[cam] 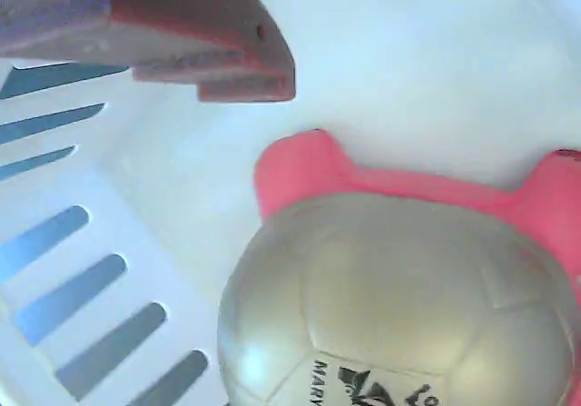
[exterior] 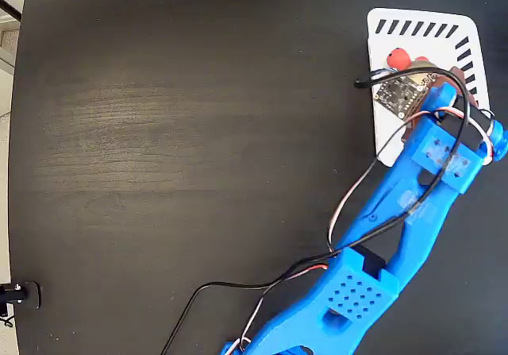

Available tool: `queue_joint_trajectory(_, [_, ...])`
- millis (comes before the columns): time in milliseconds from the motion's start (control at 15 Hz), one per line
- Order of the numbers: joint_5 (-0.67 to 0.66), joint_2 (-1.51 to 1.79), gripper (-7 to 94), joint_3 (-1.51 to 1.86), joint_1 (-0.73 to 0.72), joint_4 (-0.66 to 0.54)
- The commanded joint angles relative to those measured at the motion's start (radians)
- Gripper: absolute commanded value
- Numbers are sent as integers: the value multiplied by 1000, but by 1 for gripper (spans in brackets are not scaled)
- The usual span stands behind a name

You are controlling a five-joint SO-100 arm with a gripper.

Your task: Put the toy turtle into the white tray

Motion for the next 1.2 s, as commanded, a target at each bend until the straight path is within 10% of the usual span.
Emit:
queue_joint_trajectory(0, [14,210,48,17,11,11])
queue_joint_trajectory(133, [32,417,0,175,-34,2])
queue_joint_trajectory(800, [293,1422,0,1514,-801,-489])
queue_joint_trajectory(1133, [227,1927,0,2197,-891,-822])
